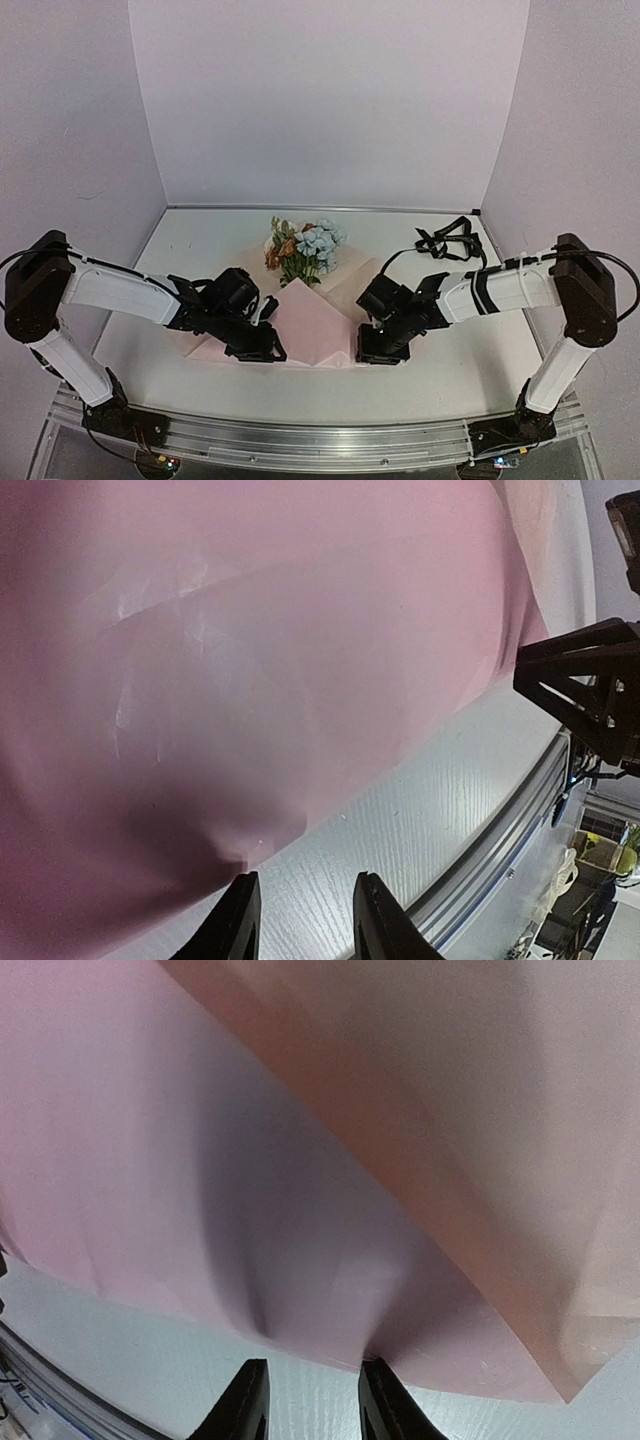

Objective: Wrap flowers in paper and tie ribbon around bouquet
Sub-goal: Press the fold line of the 1/4-folded wrapping paper.

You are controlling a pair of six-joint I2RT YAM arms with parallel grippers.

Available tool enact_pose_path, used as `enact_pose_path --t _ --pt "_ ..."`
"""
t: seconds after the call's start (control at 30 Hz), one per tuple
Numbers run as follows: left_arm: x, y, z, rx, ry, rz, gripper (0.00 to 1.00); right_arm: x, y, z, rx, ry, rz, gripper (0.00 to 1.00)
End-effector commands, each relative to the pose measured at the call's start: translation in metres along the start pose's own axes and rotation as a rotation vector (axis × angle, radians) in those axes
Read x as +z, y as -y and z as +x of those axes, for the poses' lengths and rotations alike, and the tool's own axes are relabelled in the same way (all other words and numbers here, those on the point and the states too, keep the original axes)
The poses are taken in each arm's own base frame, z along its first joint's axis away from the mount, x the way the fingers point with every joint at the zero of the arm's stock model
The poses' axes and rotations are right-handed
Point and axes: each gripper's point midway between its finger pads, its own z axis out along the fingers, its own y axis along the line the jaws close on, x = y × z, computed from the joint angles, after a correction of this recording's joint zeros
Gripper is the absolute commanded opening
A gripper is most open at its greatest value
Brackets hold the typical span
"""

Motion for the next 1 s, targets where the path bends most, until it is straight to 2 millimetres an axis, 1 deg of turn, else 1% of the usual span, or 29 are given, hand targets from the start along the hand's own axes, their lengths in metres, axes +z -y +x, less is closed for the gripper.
enact_pose_path --t 0.0,0.13,0.3,0.43,0.6,0.73,0.8,0.9,0.97 --pt "0.003 -0.011 -0.001 -0.009 0.027 -0.032 0.33 0.011 0.014 -0.005 0.002 0.057 0.048 0.31" --pt "0.003 -0.02 0.001 -0.016 0.033 -0.06 0.33 0.014 0.022 -0.004 0.003 0.065 0.07 0.31" --pt "0.0 -0.035 0.004 -0.051 0.044 -0.096 0.33 0.018 0.031 0.0 0.015 0.064 0.093 0.3" --pt "-0.008 -0.05 0.007 -0.087 0.058 -0.129 0.34 0.019 0.036 0.001 0.022 0.071 0.104 0.3" --pt "-0.024 -0.068 0.007 -0.153 0.101 -0.148 0.34 0.019 0.039 0.002 0.026 0.069 0.107 0.3" --pt "-0.039 -0.066 0.0 -0.17 0.139 -0.126 0.35 0.019 0.04 0.004 0.03 0.064 0.109 0.3" --pt "-0.045 -0.061 -0.004 -0.169 0.152 -0.107 0.35 0.02 0.04 0.005 0.033 0.061 0.108 0.3" --pt "-0.053 -0.042 -0.014 -0.148 0.174 -0.033 0.35 0.02 0.039 0.005 0.034 0.059 0.107 0.3" --pt "-0.057 -0.034 -0.019 -0.143 0.189 -0.008 0.35 0.021 0.04 0.005 0.034 0.059 0.109 0.3"
